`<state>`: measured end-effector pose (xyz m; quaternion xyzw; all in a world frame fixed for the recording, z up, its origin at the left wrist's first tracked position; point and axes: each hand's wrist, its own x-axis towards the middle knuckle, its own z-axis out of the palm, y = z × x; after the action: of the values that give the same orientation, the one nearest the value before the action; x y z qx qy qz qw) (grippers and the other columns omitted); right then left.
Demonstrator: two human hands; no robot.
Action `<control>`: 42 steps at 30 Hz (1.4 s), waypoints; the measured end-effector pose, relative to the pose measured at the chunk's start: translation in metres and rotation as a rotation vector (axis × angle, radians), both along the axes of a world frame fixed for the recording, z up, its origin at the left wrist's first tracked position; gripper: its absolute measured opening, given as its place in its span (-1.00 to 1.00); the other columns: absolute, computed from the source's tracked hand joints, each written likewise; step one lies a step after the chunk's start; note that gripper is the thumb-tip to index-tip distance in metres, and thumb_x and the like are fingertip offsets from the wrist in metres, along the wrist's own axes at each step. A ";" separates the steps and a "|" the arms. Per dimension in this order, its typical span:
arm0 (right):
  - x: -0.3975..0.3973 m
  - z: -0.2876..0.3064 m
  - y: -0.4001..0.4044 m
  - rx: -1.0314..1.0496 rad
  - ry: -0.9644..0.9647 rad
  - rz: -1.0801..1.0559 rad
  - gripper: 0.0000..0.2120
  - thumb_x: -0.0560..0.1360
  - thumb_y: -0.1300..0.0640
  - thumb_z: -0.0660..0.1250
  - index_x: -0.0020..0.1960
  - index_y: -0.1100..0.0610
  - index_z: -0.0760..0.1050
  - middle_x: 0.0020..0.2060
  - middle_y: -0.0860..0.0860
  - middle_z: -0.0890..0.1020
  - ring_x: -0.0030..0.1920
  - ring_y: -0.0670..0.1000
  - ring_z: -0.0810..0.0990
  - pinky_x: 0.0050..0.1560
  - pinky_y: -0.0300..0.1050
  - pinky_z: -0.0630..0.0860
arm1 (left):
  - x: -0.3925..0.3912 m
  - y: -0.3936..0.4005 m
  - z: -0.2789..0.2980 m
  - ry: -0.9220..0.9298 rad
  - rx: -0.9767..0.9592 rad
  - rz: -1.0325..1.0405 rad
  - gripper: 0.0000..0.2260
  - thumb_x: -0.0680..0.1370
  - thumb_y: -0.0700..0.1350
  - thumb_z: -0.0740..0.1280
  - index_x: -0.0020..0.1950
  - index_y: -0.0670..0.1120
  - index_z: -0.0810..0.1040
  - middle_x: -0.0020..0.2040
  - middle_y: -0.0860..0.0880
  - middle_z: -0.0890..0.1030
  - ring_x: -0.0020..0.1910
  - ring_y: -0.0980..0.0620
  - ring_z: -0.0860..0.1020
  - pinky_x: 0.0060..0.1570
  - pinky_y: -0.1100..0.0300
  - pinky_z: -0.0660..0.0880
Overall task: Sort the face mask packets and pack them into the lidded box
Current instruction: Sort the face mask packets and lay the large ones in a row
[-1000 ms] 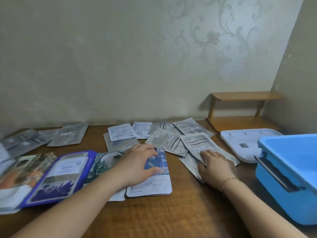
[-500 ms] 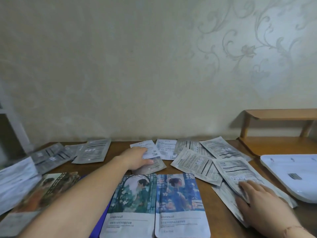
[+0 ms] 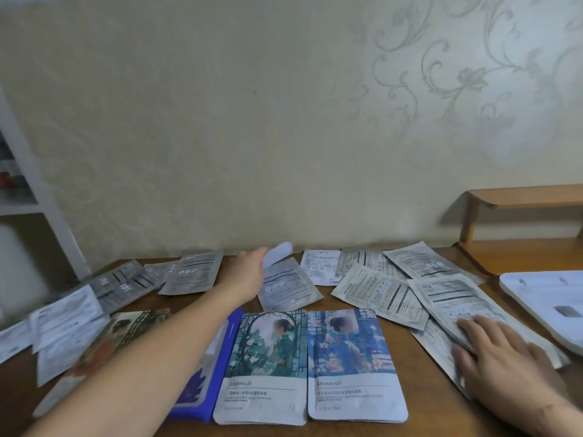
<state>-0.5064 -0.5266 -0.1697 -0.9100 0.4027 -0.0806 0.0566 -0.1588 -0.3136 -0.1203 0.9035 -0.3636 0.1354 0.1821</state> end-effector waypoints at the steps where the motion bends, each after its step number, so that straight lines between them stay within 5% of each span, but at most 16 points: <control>1: 0.000 -0.003 -0.003 0.013 0.002 -0.012 -0.50 0.57 -0.26 -0.15 0.49 -0.20 -0.03 0.53 -0.17 0.02 0.55 -0.06 -0.06 0.48 0.01 0.07 | -0.003 0.006 0.007 0.091 -0.159 0.015 -0.81 0.61 -0.28 0.14 0.11 -0.11 0.51 -0.01 -0.19 0.60 -0.10 -0.19 0.54 -0.19 0.09 0.43; 4: 0.001 -0.017 -0.015 0.005 -0.047 -0.054 -0.46 0.52 -0.31 -0.16 0.48 -0.22 0.02 0.51 -0.17 0.07 0.53 -0.06 -0.03 0.48 0.03 0.09 | -0.027 0.030 0.035 0.641 -0.703 -0.072 -0.78 0.68 -0.25 0.09 0.15 -0.08 0.50 0.12 -0.14 0.62 0.08 -0.16 0.59 0.00 -0.02 0.55; 6: 0.002 -0.041 -0.036 0.081 0.009 -0.076 -0.34 0.42 -0.37 -0.21 0.45 -0.20 0.16 0.47 -0.16 0.17 0.49 -0.03 0.06 0.46 0.11 0.14 | -0.049 0.053 0.049 0.976 -0.950 -0.184 -0.77 0.69 -0.24 0.08 0.19 -0.04 0.50 0.15 -0.10 0.63 0.11 -0.11 0.61 -0.04 -0.04 0.61; 10: 0.010 -0.074 -0.066 -0.044 0.002 0.054 -0.26 0.37 -0.36 -0.13 0.28 0.02 0.49 0.33 0.05 0.41 0.37 0.21 0.27 0.27 0.34 0.34 | -0.090 0.092 0.056 1.250 -1.140 -0.319 -0.74 0.66 -0.28 0.11 0.24 -0.07 0.50 0.08 -0.14 0.69 0.02 -0.14 0.67 -0.13 -0.02 0.64; 13: 0.019 0.021 0.032 -0.170 -0.431 0.200 -0.38 0.44 -0.31 0.07 0.21 0.11 0.56 0.21 0.07 0.56 0.25 0.20 0.47 0.26 0.23 0.43 | -0.114 0.109 0.052 1.363 -1.181 -0.348 -0.70 0.63 -0.31 0.15 0.29 -0.07 0.50 0.11 -0.19 0.67 0.08 -0.20 0.65 -0.05 -0.09 0.64; 16: 0.038 0.084 0.111 0.418 -0.676 0.392 -0.46 0.44 -0.30 0.22 0.27 -0.01 0.51 0.10 -0.16 0.60 0.03 -0.11 0.61 0.09 -0.11 0.52 | -0.139 0.115 0.047 1.433 -1.172 -0.369 -0.68 0.62 -0.32 0.16 0.30 -0.06 0.49 0.12 -0.20 0.67 0.09 -0.23 0.64 0.06 -0.15 0.59; 18: 0.055 0.097 0.139 0.746 -0.691 0.483 -0.45 0.40 -0.24 0.29 0.30 0.00 0.49 0.03 -0.13 0.68 -0.04 -0.14 0.67 -0.02 -0.12 0.59 | -0.155 0.119 0.045 1.462 -1.165 -0.374 -0.69 0.60 -0.32 0.17 0.27 -0.07 0.50 0.12 -0.20 0.67 0.07 -0.21 0.66 0.08 -0.15 0.58; 21: 0.078 0.103 0.161 0.942 -0.713 0.520 -0.72 0.52 0.11 0.38 0.21 0.14 0.52 -0.13 0.07 0.73 -0.21 0.07 0.72 -0.23 0.04 0.63 | -0.174 0.134 0.047 1.445 -1.113 -0.314 -0.70 0.54 -0.21 0.30 0.26 -0.05 0.54 0.14 -0.18 0.66 0.07 -0.15 0.66 0.05 -0.11 0.61; 23: 0.088 0.104 0.170 0.975 -0.677 0.569 -0.82 0.52 0.25 0.36 0.13 0.20 0.56 -0.24 0.14 0.71 -0.35 0.13 0.67 -0.36 -0.03 0.57 | -0.176 0.155 0.047 1.335 -1.054 -0.206 -0.76 0.50 -0.11 0.38 0.16 -0.03 0.62 0.10 -0.14 0.68 0.06 -0.10 0.66 0.07 -0.05 0.55; 25: 0.097 0.103 0.183 0.992 -0.609 0.610 -0.85 0.52 0.26 0.37 0.09 0.21 0.57 -0.32 0.14 0.69 -0.44 0.10 0.60 -0.44 -0.08 0.49 | -0.172 0.186 0.044 1.167 -0.998 -0.091 -0.86 0.48 -0.13 0.44 0.03 -0.04 0.62 0.03 -0.13 0.70 0.02 -0.07 0.65 0.08 0.00 0.51; 31: 0.141 0.075 0.266 0.853 -0.374 0.797 -0.83 0.51 0.20 0.39 0.10 0.10 0.54 -0.58 -0.07 0.55 -0.62 -0.04 0.41 -0.56 -0.25 0.32 | -0.173 0.309 0.015 0.694 -0.561 0.150 -0.70 0.46 -0.22 0.50 0.10 0.05 0.55 -0.23 -0.08 0.67 -0.20 -0.05 0.64 -0.01 0.07 0.55; 33: 0.160 0.061 0.304 0.805 -0.298 0.866 -0.77 0.51 0.20 0.38 0.16 0.08 0.54 -0.51 -0.13 0.57 -0.61 -0.17 0.44 -0.55 -0.35 0.33 | -0.180 0.342 0.002 0.571 -0.396 0.289 -0.72 0.45 -0.16 0.51 0.04 0.15 0.56 -0.23 0.01 0.66 -0.22 0.03 0.62 -0.11 0.16 0.59; 35: 0.177 0.050 0.341 0.734 -0.246 0.922 -0.71 0.50 0.14 0.39 0.23 0.06 0.53 -0.24 -0.12 0.60 -0.45 -0.24 0.49 -0.43 -0.42 0.39 | -0.187 0.368 -0.011 0.446 -0.215 0.390 -0.74 0.48 -0.08 0.48 -0.02 0.25 0.51 -0.21 0.17 0.61 -0.17 0.18 0.57 -0.19 0.32 0.55; 38: 0.194 0.037 0.377 0.693 -0.191 0.928 -0.64 0.51 0.10 0.39 0.30 0.03 0.50 0.13 -0.01 0.60 -0.02 -0.01 0.60 0.00 -0.20 0.57 | -0.193 0.387 -0.023 0.269 -0.072 0.386 -0.74 0.56 0.00 0.35 0.10 0.32 0.37 0.10 0.42 0.40 0.10 0.30 0.44 0.12 0.47 0.40; 42: 0.199 0.025 0.394 0.609 -0.165 0.884 -0.66 0.50 0.05 0.40 0.27 -0.05 0.49 0.16 0.00 0.56 0.03 0.04 0.59 0.01 -0.15 0.58 | -0.202 0.388 -0.037 0.261 0.033 0.309 -0.60 0.55 0.28 0.19 0.37 0.38 0.18 0.39 0.51 -0.08 0.39 0.48 -0.07 0.41 0.39 -0.02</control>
<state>-0.3070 -0.1322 -0.1444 -0.9257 -0.0189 0.0000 0.3778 -0.3610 0.0746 -0.1568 0.9613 -0.1961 0.0373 0.1900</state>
